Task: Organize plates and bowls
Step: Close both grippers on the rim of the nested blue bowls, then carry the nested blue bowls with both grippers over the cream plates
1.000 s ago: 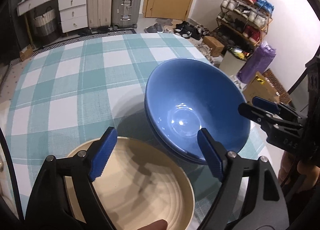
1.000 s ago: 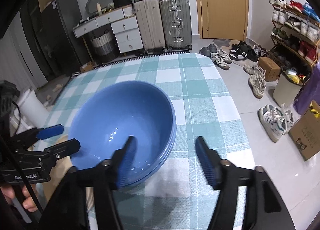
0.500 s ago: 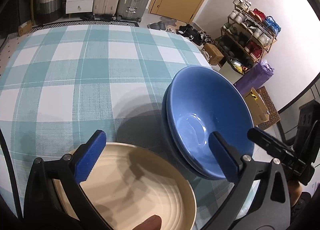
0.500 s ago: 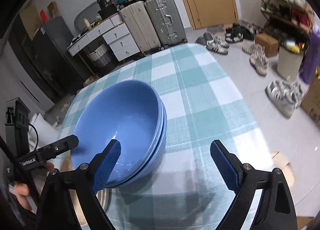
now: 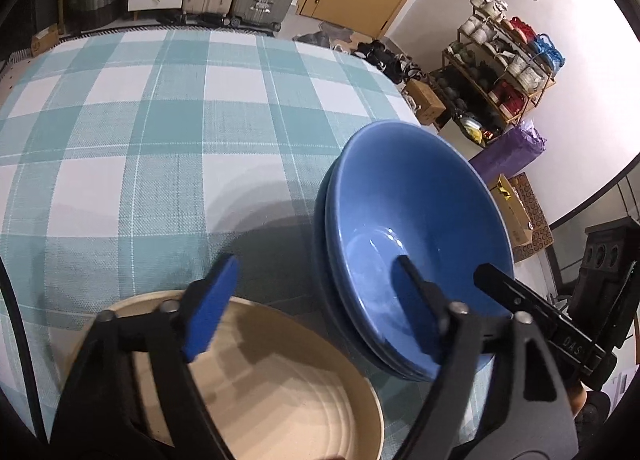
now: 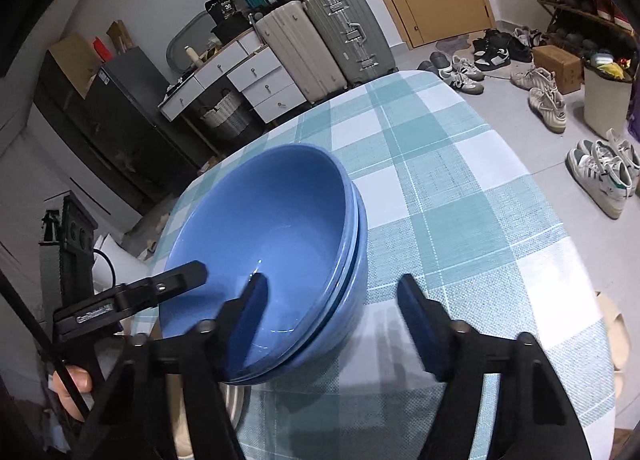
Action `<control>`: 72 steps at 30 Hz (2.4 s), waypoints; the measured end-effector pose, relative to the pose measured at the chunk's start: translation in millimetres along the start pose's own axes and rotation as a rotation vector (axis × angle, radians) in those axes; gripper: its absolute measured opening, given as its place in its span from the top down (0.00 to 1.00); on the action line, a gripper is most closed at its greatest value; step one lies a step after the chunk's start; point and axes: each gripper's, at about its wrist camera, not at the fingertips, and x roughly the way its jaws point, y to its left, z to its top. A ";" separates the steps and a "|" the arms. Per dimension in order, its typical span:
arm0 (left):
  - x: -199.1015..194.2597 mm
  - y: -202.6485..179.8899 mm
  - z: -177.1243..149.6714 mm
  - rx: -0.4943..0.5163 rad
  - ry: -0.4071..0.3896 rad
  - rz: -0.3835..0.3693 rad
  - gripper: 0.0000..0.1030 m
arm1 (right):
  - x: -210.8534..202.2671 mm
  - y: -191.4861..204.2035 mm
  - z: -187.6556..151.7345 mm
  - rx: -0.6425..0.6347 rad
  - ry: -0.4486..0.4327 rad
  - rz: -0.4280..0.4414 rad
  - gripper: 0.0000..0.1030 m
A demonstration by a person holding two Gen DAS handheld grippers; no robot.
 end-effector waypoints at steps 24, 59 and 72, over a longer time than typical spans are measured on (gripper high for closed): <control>-13.1 -26.8 -3.9 0.099 -0.036 0.002 0.73 | -10.2 15.3 2.6 -0.057 -0.043 -0.042 0.63; -168.9 -34.0 -57.3 0.101 -0.206 0.018 0.73 | -87.4 101.1 -22.3 -0.181 -0.122 0.003 0.63; -213.5 0.0 -87.2 0.057 -0.236 0.096 0.73 | -66.2 136.0 -37.7 -0.227 -0.079 0.071 0.63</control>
